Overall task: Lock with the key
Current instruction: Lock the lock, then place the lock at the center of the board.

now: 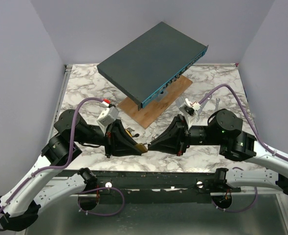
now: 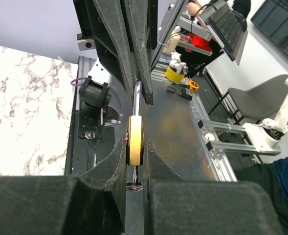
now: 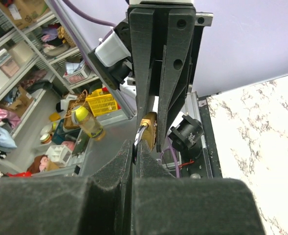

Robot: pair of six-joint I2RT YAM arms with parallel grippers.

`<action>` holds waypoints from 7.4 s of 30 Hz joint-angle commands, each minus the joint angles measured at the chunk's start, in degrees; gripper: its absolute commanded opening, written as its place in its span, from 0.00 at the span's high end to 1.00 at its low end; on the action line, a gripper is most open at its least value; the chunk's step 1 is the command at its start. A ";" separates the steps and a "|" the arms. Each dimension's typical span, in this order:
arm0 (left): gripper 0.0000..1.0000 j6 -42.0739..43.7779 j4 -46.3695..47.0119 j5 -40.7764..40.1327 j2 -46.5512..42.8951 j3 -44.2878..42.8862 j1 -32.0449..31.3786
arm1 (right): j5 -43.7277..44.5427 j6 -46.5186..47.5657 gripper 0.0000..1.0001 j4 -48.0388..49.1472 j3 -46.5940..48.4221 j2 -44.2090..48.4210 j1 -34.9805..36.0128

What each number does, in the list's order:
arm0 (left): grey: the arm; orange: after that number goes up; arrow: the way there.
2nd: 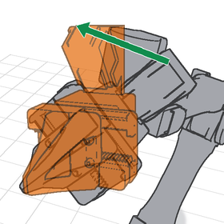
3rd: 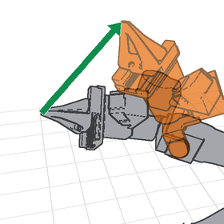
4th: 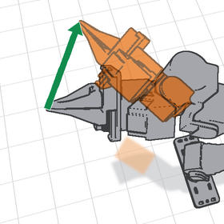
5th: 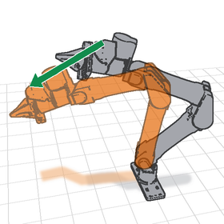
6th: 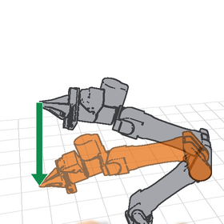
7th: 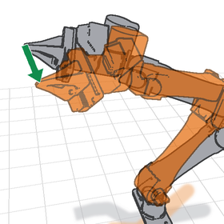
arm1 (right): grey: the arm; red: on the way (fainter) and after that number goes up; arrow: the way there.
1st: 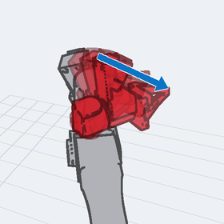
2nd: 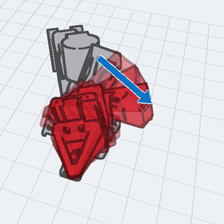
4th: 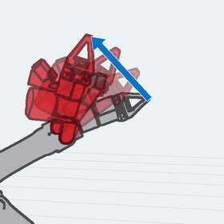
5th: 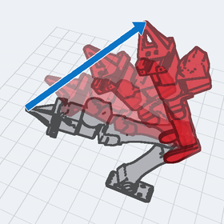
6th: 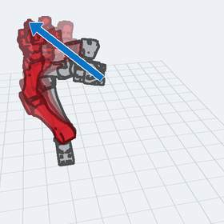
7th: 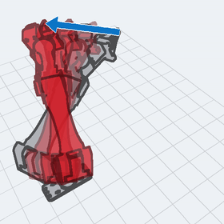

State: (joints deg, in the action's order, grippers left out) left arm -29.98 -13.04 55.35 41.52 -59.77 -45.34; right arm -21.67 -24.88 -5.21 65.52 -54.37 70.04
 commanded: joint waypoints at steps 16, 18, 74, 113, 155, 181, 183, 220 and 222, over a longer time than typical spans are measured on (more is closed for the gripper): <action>1.00 -1.66 2.16 -12.73 2.48 -7.79 -0.07 | 6.77 0.34 0.99 -6.03 -4.58 -6.70 0.89; 1.00 -1.75 0.92 -12.44 3.02 -8.91 -0.01 | 6.91 0.59 0.99 -6.77 -5.24 -7.04 0.90; 1.00 -0.34 2.63 -11.15 5.40 -5.27 -1.94 | 18.08 2.30 0.99 -12.89 -2.83 -1.35 4.43; 0.60 18.73 -12.82 -9.16 5.78 -7.03 -0.12 | 26.69 4.73 0.99 -27.03 10.66 1.37 4.47; 0.77 14.07 -10.44 -1.22 10.12 -4.72 0.35 | 24.66 5.61 0.99 -25.46 11.82 2.95 4.49; 1.00 15.31 -11.74 1.23 9.09 -3.15 0.87 | 29.65 7.17 0.99 -25.97 11.02 6.06 4.48; 1.00 15.80 -12.54 1.37 9.39 -3.10 0.87 | 30.51 7.55 0.99 -26.28 11.45 6.62 4.48; 1.00 -8.57 12.12 -59.26 38.76 5.25 -15.01 | 46.28 -22.33 0.99 -23.40 -25.50 -1.79 -24.69; 1.00 -10.18 12.14 -58.01 43.42 2.42 -15.21 | 44.67 -23.38 0.99 -21.51 -28.59 -1.02 -25.86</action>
State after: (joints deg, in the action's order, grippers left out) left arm -35.33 -5.65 -2.81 77.30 -52.03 -59.66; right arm 26.35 -43.90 -32.60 41.78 -57.52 46.15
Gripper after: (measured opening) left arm 0.005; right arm 0.023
